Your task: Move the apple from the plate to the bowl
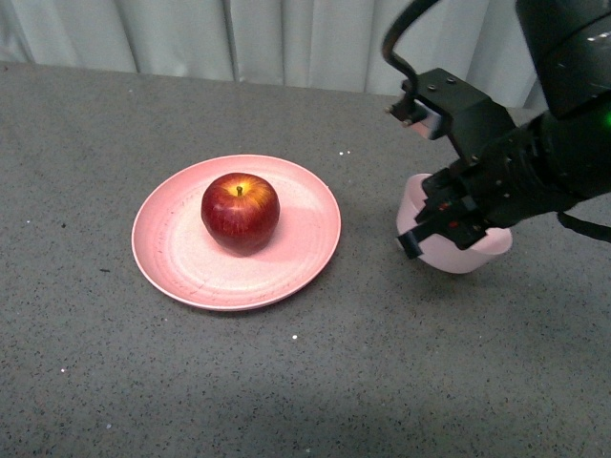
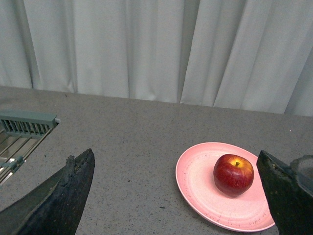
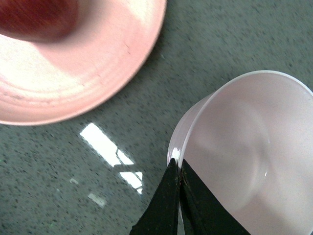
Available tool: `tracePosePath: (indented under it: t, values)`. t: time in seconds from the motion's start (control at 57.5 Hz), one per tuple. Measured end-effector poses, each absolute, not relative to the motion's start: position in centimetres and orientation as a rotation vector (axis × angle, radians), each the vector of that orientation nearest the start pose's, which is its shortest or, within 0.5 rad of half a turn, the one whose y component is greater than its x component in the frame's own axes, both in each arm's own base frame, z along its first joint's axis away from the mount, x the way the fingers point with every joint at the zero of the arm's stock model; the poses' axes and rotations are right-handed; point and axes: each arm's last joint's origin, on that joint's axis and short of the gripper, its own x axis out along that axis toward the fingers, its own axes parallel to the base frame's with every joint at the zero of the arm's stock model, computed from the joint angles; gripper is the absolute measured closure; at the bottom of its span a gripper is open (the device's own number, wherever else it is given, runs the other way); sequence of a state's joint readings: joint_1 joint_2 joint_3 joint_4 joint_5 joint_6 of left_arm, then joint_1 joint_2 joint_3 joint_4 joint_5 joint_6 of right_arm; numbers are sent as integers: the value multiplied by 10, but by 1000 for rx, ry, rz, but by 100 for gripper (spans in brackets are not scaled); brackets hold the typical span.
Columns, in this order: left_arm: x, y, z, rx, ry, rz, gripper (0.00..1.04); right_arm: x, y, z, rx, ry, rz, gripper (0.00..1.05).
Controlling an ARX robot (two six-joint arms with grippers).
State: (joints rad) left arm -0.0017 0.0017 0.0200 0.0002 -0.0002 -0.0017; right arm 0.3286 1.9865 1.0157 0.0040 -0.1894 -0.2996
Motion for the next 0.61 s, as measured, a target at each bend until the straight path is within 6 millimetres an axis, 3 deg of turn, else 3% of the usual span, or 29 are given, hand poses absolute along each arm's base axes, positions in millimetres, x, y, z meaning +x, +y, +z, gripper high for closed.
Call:
tracePosePath:
  t: [0.313,0.608]
  values:
    - [97,0,170,-2,-18,-2,7,351,159,92,-337,902,682,104]
    - [97,0,170,-2,-18,-2,7,349,168,83,-344,925,687,104]
